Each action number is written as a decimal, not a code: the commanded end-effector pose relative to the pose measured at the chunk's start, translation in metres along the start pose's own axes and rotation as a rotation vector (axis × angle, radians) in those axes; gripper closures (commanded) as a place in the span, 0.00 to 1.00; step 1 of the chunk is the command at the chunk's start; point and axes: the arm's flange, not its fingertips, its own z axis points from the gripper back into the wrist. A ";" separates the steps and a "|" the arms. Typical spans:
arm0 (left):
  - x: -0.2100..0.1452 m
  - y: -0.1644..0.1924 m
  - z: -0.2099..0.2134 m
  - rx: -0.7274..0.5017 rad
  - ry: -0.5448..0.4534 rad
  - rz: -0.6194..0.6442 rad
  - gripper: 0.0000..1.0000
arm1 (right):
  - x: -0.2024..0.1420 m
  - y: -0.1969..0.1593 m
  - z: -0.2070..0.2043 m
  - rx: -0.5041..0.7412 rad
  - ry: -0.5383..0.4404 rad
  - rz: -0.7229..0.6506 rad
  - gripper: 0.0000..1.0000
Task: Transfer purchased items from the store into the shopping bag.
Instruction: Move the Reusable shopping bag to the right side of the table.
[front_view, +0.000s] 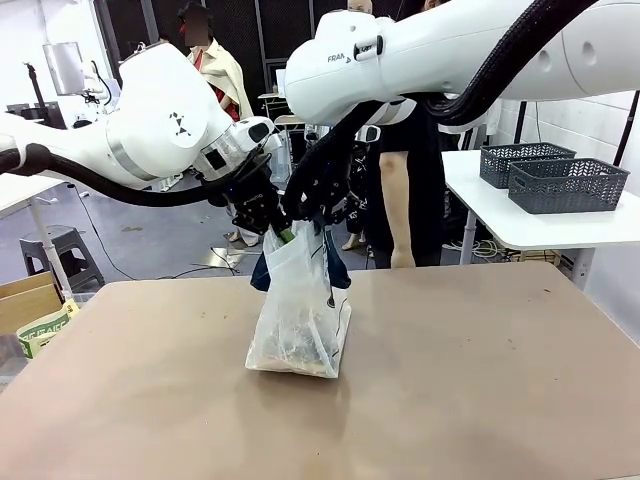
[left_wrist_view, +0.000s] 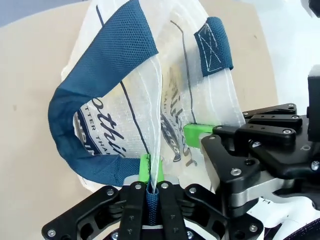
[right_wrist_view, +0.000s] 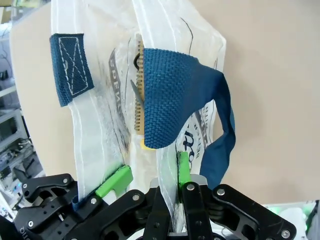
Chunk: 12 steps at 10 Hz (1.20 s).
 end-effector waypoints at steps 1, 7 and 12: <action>0.000 -0.002 0.000 -0.010 0.001 0.004 1.00 | 0.000 0.000 0.001 0.001 -0.002 0.000 1.00; -0.008 -0.002 0.006 -0.083 0.007 0.026 0.71 | 0.009 0.008 -0.003 0.042 0.004 0.077 1.00; -0.021 0.012 0.023 -0.265 0.014 0.068 0.00 | 0.016 0.009 -0.002 0.063 0.010 0.125 1.00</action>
